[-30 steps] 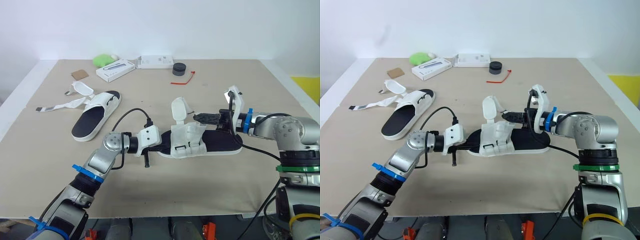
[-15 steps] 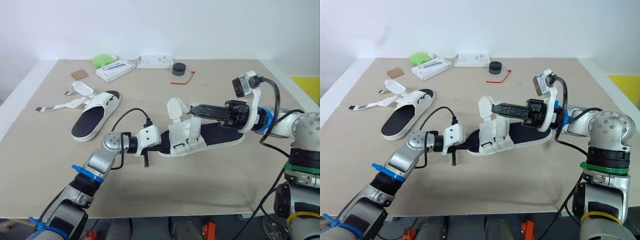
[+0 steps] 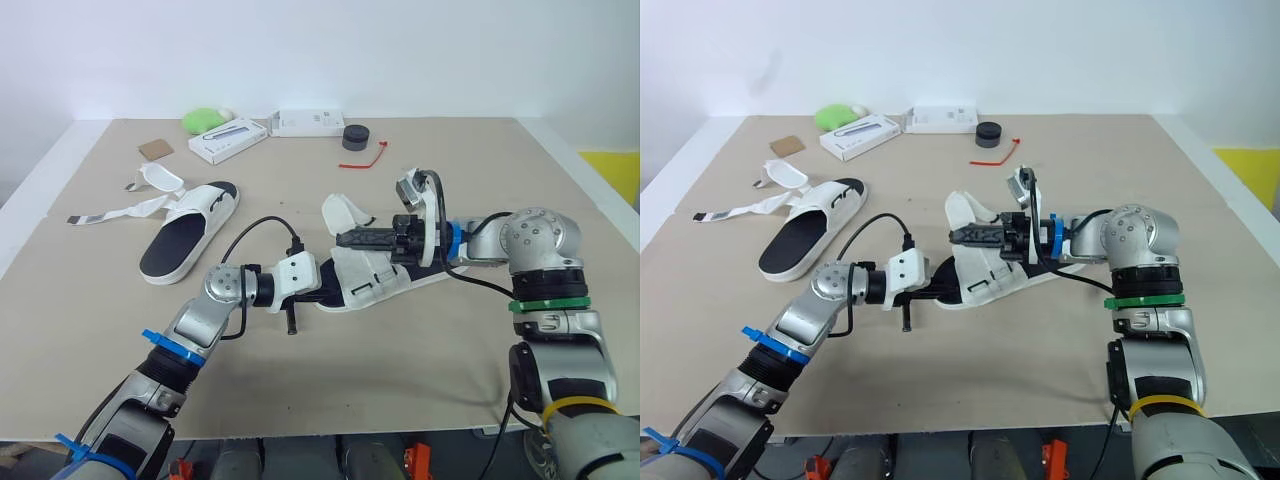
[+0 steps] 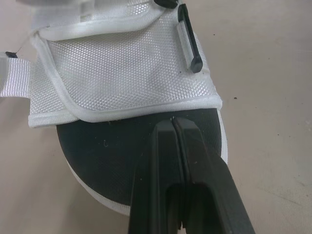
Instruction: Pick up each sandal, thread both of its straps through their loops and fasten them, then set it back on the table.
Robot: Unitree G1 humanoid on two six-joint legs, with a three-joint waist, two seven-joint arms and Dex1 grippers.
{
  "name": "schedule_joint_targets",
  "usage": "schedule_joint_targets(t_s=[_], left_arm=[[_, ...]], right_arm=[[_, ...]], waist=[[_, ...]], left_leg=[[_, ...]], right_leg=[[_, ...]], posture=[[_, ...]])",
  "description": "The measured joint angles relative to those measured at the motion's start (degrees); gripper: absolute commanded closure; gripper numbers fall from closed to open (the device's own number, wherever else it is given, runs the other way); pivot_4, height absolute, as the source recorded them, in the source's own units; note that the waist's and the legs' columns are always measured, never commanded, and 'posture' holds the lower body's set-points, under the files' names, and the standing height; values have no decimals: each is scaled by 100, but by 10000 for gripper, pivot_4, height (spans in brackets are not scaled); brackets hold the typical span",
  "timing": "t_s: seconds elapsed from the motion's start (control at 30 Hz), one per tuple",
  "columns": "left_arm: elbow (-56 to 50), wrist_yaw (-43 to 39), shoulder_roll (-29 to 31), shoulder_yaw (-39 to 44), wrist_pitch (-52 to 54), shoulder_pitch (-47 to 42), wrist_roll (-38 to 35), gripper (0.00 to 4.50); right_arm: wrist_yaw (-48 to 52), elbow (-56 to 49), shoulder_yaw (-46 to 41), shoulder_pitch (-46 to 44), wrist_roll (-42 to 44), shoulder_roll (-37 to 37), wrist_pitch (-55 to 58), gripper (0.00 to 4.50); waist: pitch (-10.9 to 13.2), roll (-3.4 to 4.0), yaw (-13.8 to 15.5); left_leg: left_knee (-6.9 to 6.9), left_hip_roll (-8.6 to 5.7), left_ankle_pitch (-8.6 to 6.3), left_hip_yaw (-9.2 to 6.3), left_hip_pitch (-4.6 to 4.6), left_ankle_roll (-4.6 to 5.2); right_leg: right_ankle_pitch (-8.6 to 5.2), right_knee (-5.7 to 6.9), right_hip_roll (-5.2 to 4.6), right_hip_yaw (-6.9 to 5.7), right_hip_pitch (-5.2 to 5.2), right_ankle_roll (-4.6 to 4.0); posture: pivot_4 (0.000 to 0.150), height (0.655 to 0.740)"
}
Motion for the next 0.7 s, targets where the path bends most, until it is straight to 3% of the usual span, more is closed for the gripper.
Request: schedule_joint_targets(t_s=[0.1, 0.7], left_arm=[[-18, 1, 43, 10, -14, 38, 1, 45000], [-127, 118, 73, -6, 6, 104, 36, 45000]], right_arm=[[197, 57, 8, -35, -165, -73, -86, 44476], [565, 2840, 263, -1015, -2082, 737, -1947, 44476]], waist=[[-1, 1, -13], [-3, 4, -76]], left_leg=[[-1, 1, 0, 0, 5, 1], [5, 1, 1, 0, 9, 2]], right_leg=[[-1, 1, 2, 0, 0, -9], [9, 2, 3, 0, 3, -3]], posture=[[1500, 7400], [1500, 7400]])
